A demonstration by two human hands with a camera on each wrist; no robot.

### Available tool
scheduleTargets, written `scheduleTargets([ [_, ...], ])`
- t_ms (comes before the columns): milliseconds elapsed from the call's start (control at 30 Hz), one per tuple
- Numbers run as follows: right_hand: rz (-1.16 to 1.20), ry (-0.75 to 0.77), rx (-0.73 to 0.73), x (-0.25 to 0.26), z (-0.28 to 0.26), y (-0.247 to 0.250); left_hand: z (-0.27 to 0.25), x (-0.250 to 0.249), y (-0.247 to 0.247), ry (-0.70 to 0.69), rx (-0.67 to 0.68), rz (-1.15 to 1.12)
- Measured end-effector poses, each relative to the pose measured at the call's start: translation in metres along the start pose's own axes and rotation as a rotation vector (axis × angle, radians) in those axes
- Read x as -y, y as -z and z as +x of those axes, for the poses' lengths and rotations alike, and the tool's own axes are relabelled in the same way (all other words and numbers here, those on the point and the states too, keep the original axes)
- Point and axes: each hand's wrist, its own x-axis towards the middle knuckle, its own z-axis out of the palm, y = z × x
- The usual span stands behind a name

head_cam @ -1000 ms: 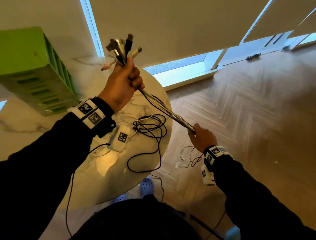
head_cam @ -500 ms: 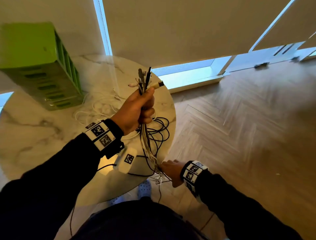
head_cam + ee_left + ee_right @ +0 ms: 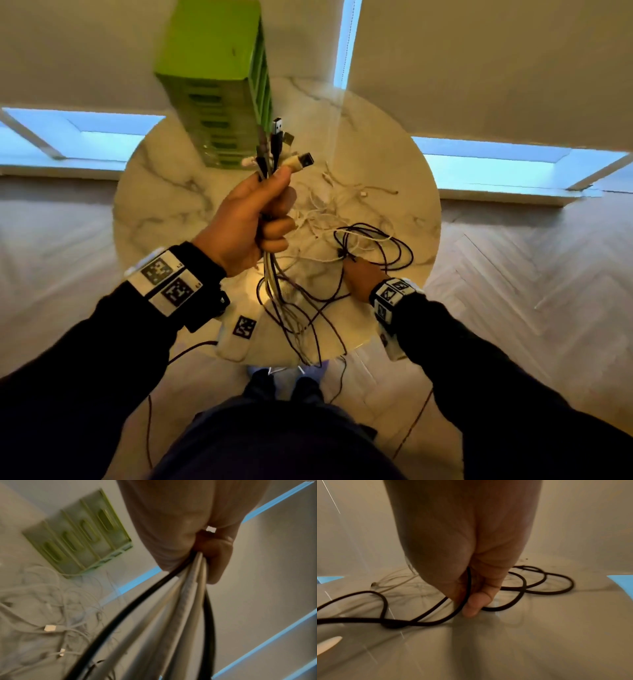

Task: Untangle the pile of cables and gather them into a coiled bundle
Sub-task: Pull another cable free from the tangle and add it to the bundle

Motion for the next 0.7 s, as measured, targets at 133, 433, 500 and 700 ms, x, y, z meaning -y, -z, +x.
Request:
scheduleTargets([
  [133, 0.119, 0.077, -0.093, 0.027, 0.037, 0.026, -0.018, 0.001, 0.024, -0.036, -0.138, -0.016],
  [433, -0.283, 0.041, -0.303, 0.052, 0.034, 0.060, -0.022, -0.003, 0.054, -0.117, -0.293, 0.095],
  [500, -0.254, 0.121, -0.447, 0.053, 0.034, 0.072, -0.018, -0.001, 0.058, -0.132, -0.298, 0.099],
  [700, 0.005, 0.359, -0.413, 0.074, 0.077, 0.113, -0.002, 0.005, 0.064, -0.141, -0.312, 0.089],
])
